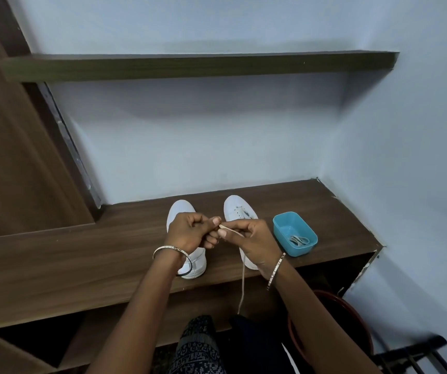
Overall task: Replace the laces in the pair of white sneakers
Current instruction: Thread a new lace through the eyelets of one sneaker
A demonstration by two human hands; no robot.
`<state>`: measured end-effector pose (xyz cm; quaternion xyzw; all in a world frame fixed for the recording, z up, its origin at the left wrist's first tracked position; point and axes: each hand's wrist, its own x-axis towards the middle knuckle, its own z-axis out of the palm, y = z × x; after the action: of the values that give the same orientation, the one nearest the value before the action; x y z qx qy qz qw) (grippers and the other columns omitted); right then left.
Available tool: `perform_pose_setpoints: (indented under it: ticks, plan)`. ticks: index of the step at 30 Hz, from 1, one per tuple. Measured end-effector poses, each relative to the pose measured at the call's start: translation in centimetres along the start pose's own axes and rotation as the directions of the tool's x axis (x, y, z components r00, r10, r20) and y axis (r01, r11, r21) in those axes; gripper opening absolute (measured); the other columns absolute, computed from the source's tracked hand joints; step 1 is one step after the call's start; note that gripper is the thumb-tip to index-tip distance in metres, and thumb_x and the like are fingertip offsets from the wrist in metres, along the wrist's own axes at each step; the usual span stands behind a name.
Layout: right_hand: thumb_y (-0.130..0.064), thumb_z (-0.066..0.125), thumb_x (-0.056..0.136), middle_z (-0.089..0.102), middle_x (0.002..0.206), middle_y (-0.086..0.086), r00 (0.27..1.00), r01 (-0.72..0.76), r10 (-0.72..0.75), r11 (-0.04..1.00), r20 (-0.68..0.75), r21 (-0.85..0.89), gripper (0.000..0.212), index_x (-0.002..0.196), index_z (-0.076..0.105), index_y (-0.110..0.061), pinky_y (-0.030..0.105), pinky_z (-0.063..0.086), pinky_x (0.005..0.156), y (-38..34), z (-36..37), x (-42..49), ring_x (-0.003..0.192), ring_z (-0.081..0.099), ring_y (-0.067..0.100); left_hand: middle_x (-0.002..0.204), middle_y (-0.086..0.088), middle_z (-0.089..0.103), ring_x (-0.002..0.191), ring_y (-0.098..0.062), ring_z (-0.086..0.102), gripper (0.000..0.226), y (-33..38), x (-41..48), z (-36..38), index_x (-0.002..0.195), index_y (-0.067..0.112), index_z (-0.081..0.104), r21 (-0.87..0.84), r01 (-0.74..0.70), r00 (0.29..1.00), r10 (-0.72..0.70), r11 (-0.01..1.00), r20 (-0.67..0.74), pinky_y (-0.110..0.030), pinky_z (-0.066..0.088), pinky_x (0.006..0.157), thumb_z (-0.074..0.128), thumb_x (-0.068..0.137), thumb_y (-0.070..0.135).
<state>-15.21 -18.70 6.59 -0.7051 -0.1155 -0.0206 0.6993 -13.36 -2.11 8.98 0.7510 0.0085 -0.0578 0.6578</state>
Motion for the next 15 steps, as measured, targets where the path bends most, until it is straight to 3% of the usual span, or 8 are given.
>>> perform_pose_setpoints:
  ticks: [4,7,9,11,15]
  plan:
    - [-0.01,0.078,0.084,0.078,0.088,-0.003,0.992,0.033,-0.055,0.981,-0.11,-0.19,0.011,0.095,0.08,-0.013,0.027,0.056,0.085,1.0,-0.7,1.1,0.089,0.073,0.01,0.067,-0.014,0.068,0.055,-0.018,0.063,0.03,-1.5,1.6,0.0,0.086,-0.008,0.068,-0.04,0.009,1.0,-0.009,0.999,0.0,-0.023,0.052,0.051,0.069,0.09,0.021]
    - [-0.012,0.076,0.086,0.073,0.07,-0.009,0.978,0.022,-0.08,0.958,-0.192,-0.286,0.007,0.09,0.081,-0.015,0.018,0.052,0.069,1.3,-1.3,2.0,0.068,0.068,0.002,0.069,-0.012,0.068,0.055,-0.017,0.064,0.022,-2.0,2.6,0.6,0.086,0.0,0.068,-0.057,0.024,0.999,-0.025,0.998,-0.02,-0.026,0.053,0.052,0.068,0.092,0.021]
    - [-0.013,0.072,0.089,0.069,0.061,-0.005,0.954,-0.005,-0.083,0.957,-0.289,-0.29,0.011,0.087,0.08,-0.02,0.026,0.055,0.065,1.4,-2.4,3.0,0.057,0.063,0.003,0.069,-0.012,0.069,0.055,-0.016,0.064,0.018,-2.4,3.4,1.1,0.088,0.002,0.067,-0.043,0.025,0.998,-0.027,0.999,-0.061,-0.026,0.054,0.052,0.066,0.093,0.019]
    - [-0.015,0.067,0.092,0.067,0.058,-0.003,0.911,-0.044,-0.08,0.957,-0.404,-0.288,0.011,0.089,0.077,-0.019,0.034,0.054,0.068,1.8,-4.1,4.2,0.056,0.061,0.006,0.07,-0.008,0.07,0.058,-0.016,0.065,0.016,-3.1,4.4,1.9,0.087,0.006,0.067,0.038,0.017,0.992,-0.012,0.999,-0.122,-0.028,0.055,0.056,0.065,0.094,0.02]
    - [-0.016,0.055,0.097,0.071,0.066,-0.001,0.864,-0.103,-0.077,0.941,-0.498,-0.323,0.017,0.107,0.065,-0.025,0.032,0.053,0.06,2.9,-6.8,6.5,0.055,0.062,0.01,0.077,0.005,0.071,0.074,-0.014,0.068,0.012,-4.9,6.7,4.4,0.082,0.021,0.069,0.266,0.006,0.977,0.051,0.964,-0.209,-0.035,0.057,0.073,0.069,0.088,0.032]
